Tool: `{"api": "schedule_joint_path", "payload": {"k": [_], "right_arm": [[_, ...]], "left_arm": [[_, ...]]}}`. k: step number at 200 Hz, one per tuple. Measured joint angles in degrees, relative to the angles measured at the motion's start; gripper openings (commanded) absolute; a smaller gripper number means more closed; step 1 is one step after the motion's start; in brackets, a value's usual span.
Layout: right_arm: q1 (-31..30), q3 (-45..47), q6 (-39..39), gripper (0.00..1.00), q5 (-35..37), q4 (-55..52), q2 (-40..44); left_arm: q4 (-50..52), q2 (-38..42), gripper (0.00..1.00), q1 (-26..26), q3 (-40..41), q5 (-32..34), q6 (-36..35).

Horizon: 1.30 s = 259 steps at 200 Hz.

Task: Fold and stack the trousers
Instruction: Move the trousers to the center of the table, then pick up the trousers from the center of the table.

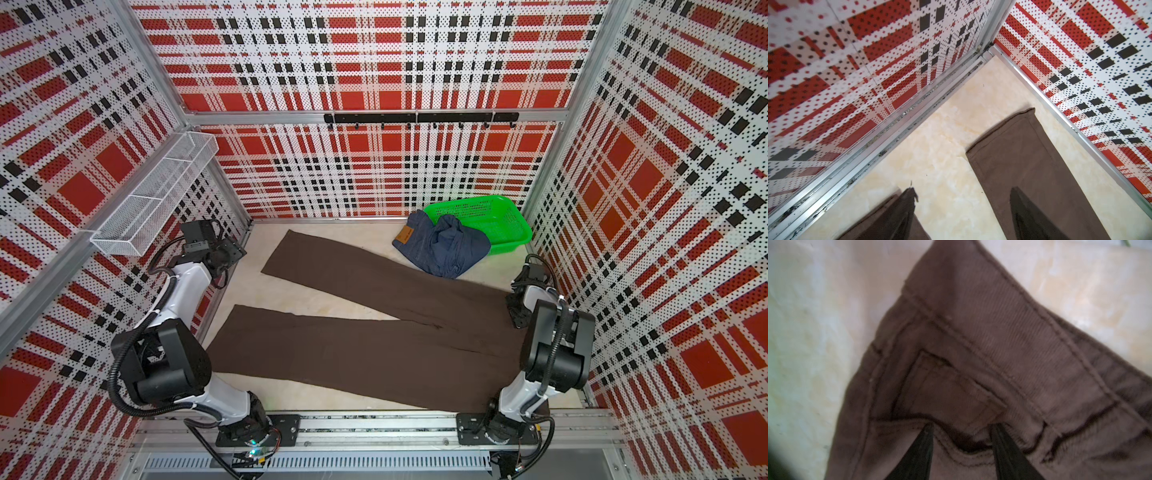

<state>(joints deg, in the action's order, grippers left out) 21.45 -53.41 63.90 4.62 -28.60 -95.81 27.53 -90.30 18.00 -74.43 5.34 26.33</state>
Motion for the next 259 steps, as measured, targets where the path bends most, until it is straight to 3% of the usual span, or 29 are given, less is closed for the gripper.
{"api": "schedule_joint_path", "payload": {"k": [57,124,259], "right_arm": [[3.0,-2.1,-2.2,0.59,-3.6,1.5,-1.1],[4.1,-7.7,-1.7,0.68,1.0,-5.9,8.6],[6.4,-19.8,4.2,0.66,3.3,-8.7,-9.8]], "left_arm": [[1.3,-0.2,0.76,-0.7,0.3,0.2,-0.1],[1.6,-4.4,0.76,-4.7,-4.8,0.9,0.0],[2.8,-8.9,0.79,-6.9,-11.2,1.6,-0.5]]}}
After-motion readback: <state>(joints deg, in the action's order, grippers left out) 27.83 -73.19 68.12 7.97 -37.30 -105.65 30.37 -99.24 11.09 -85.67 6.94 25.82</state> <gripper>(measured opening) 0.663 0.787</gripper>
